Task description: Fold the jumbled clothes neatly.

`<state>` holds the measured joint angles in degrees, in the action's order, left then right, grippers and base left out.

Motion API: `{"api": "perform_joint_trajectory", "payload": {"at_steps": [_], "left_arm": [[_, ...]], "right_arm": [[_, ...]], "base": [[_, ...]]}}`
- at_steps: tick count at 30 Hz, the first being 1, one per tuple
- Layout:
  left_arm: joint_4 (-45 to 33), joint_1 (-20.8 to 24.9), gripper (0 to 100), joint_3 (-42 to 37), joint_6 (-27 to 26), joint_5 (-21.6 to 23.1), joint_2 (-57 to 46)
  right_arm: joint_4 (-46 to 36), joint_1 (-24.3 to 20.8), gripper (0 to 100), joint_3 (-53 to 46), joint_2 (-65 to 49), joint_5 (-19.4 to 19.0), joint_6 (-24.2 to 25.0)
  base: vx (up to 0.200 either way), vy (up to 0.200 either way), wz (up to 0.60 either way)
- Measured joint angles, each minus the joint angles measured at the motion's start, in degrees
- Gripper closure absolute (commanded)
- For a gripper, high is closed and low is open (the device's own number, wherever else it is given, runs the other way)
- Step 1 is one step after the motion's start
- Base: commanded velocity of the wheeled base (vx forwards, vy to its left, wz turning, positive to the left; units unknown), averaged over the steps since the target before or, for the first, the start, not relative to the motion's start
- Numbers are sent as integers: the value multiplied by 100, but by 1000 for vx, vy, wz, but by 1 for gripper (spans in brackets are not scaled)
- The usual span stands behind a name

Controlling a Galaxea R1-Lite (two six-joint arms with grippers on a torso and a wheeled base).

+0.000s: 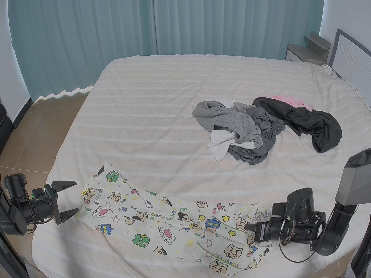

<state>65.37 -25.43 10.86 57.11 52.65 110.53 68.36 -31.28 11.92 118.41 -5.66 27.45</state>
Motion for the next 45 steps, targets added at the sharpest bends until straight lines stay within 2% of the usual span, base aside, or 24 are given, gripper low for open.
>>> {"api": "perform_joint_trajectory", "payload": {"at_steps": [10,18,23,28,29,37,45], "left_arm": [[0,-4,0,2,0,0,0],[7,-4,0,-26,0,0,0],[7,-4,0,-28,-7,0,0],[7,-4,0,-26,-10,0,2],[10,-4,0,-26,-10,0,2],[10,-4,0,-37,-82,0,7],[7,0,0,-41,-90,0,22]], "right_arm": [[1156,-206,100,-154,-184,2,-94],[1323,141,100,150,216,16,-247],[1325,394,100,452,603,202,-272],[1329,463,100,596,877,315,-274],[1334,469,0,621,924,325,-277],[1342,469,0,668,1059,394,-274],[1339,375,0,633,557,608,-235]], "base": [[0,0,0],[0,0,0],[0,0,0],[0,0,0],[0,0,0],[0,0,0],[0,0,0]]}}
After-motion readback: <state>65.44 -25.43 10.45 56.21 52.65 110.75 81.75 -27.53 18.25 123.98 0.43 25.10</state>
